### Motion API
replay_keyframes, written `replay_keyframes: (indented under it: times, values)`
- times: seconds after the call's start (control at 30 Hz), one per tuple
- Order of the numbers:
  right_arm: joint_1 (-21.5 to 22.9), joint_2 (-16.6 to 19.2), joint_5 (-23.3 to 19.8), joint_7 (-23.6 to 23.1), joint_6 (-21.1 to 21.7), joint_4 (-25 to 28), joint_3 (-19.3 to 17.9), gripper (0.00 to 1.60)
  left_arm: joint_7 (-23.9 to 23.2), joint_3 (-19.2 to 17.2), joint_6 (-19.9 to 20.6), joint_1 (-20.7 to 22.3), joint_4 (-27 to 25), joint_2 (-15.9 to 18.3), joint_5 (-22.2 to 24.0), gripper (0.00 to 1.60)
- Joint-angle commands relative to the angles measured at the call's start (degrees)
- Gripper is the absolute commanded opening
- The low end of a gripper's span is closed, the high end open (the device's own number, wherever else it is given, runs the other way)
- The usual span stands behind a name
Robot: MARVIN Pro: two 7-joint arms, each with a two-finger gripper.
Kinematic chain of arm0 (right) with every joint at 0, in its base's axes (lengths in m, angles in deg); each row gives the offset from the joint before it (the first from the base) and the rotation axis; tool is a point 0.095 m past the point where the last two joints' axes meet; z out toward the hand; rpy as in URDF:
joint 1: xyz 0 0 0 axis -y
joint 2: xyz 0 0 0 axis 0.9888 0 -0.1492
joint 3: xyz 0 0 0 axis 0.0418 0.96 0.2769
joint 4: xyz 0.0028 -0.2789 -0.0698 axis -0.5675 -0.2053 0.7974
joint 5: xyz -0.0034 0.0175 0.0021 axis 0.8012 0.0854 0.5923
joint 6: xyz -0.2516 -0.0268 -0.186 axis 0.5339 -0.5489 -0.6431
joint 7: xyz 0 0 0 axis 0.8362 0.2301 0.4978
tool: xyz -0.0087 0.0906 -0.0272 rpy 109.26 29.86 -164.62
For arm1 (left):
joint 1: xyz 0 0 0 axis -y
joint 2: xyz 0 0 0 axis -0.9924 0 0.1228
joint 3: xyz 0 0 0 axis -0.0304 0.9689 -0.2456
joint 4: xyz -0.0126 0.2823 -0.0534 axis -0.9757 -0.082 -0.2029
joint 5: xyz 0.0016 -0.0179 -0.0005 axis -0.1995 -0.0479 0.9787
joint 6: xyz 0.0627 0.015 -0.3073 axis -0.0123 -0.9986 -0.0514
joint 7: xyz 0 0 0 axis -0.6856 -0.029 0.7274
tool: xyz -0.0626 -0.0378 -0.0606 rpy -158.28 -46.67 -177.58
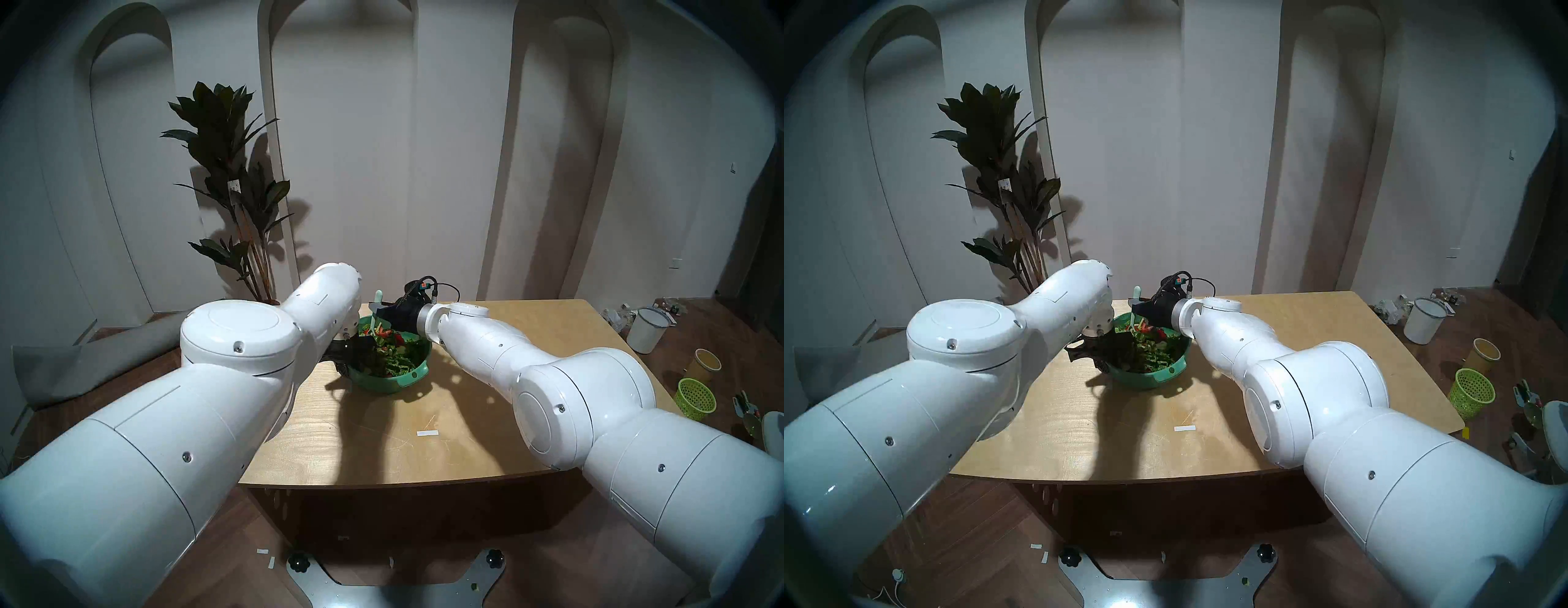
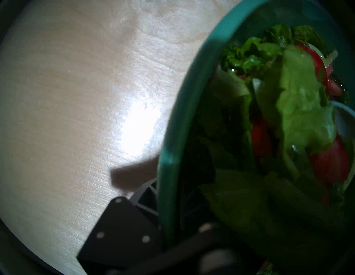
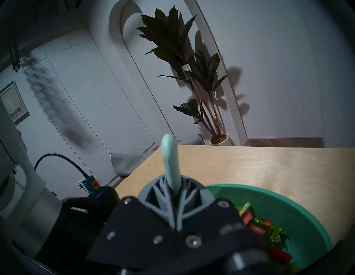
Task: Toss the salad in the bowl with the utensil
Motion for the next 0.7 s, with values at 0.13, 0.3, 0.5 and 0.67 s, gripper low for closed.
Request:
replay_keyframes:
  times: [0.13,0.3,0.5,0.67]
  values:
    - [1.2,4.4,2.8,-3.4,-0.1,0.8,2.6,0.0,1.2,0.1,0.3,-2.1,0.4,-1.6,-0.6,0.0]
    - [2.5,6.3,3.8,-5.4,-0.8,1.7,3.2,0.0,1.0,0.1,0.3,-2.1,0.3,-1.7,-1.0,0.0]
    - [3.1,6.7,4.6,-8.7,-1.2,2.7,3.9,0.0,0.7,0.1,0.3,-2.0,0.3,-1.7,-1.5,0.0]
    - [3.9,6.5,5.1,-11.8,-1.6,3.8,4.3,0.0,0.5,0.1,0.3,-1.9,0.3,-1.7,-1.8,0.0]
